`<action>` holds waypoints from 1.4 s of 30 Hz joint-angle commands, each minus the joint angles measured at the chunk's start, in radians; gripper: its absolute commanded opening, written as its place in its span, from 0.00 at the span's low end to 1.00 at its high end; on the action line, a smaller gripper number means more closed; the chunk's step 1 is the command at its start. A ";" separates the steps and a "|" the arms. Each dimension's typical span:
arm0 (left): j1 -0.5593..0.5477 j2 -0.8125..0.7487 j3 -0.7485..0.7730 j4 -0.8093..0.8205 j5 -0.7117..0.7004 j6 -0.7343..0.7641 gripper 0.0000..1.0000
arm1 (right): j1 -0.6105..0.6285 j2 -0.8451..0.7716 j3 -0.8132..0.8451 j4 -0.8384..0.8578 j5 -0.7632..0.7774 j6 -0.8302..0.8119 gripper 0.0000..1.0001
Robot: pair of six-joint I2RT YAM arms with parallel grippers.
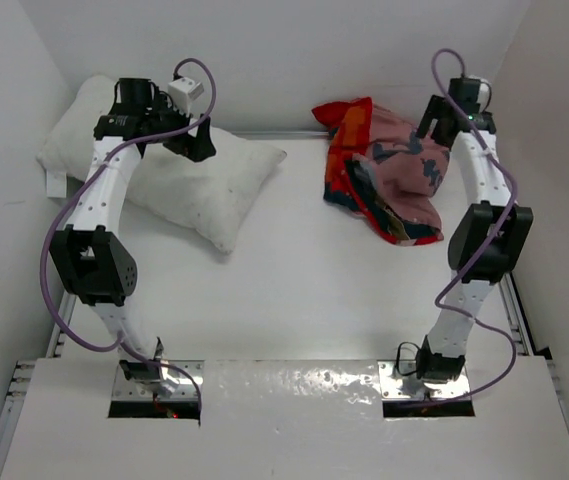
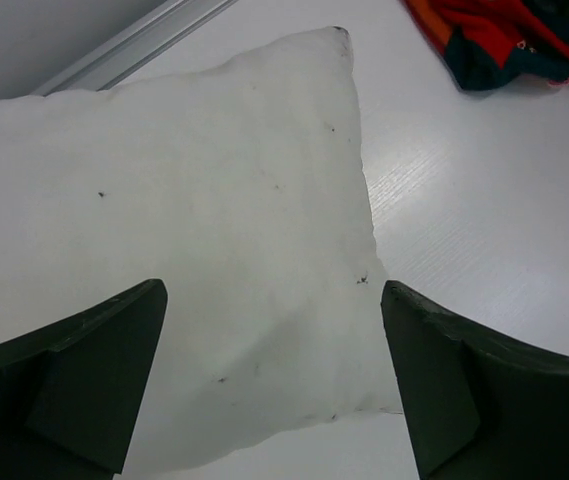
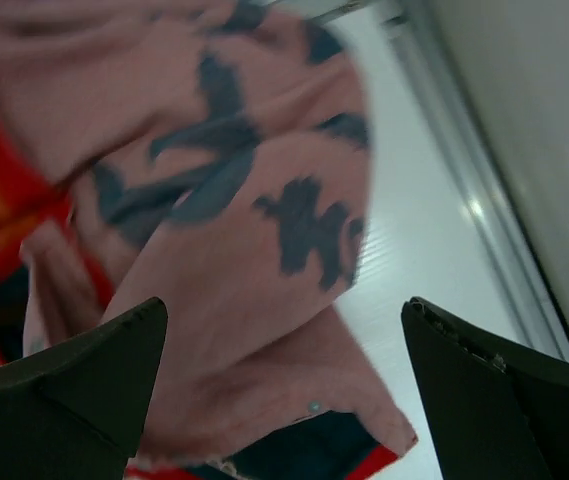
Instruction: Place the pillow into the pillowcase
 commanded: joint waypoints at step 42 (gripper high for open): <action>-0.103 -0.106 -0.346 -0.181 0.137 0.284 0.00 | 0.187 -0.300 -0.765 0.329 -0.485 -0.254 0.00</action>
